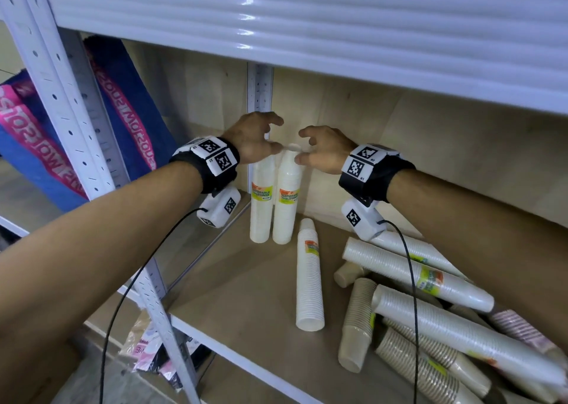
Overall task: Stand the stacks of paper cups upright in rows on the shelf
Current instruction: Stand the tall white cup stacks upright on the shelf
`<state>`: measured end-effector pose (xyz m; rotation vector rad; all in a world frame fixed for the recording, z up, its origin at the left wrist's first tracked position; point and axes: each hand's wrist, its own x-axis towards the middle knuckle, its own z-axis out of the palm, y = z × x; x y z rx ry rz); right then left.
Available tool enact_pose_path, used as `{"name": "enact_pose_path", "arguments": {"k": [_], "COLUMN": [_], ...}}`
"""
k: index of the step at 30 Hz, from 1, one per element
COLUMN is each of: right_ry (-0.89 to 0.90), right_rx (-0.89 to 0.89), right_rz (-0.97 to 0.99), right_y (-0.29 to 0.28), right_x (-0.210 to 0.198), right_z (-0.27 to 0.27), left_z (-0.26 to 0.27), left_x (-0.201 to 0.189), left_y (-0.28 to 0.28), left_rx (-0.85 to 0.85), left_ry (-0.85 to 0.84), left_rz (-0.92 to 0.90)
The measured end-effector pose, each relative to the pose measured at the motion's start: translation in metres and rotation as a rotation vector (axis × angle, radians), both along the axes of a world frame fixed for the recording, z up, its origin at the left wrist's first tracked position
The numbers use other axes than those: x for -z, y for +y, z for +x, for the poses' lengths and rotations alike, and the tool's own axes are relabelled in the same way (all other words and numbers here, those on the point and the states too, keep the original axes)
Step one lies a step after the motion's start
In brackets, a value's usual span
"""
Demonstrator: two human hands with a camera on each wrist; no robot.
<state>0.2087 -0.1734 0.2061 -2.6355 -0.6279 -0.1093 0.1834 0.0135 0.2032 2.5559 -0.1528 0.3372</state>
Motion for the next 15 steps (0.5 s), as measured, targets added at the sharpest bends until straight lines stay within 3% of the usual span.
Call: {"name": "enact_pose_path", "arguments": {"k": [7,15], "right_ry": [0.009,0.16], "right_rx": [0.077,0.186], "right_rz": [-0.109,-0.198], "right_y": [-0.051,-0.149], "right_x": [-0.007,0.018], "right_z": [-0.032,-0.081], "left_z": [-0.023,-0.041], "left_x": [-0.013,0.044], "left_y": [-0.044,-0.09], "left_rx": [0.089,0.174], "left_ry": [-0.033,0.117], "left_rz": [-0.049,-0.063]}}
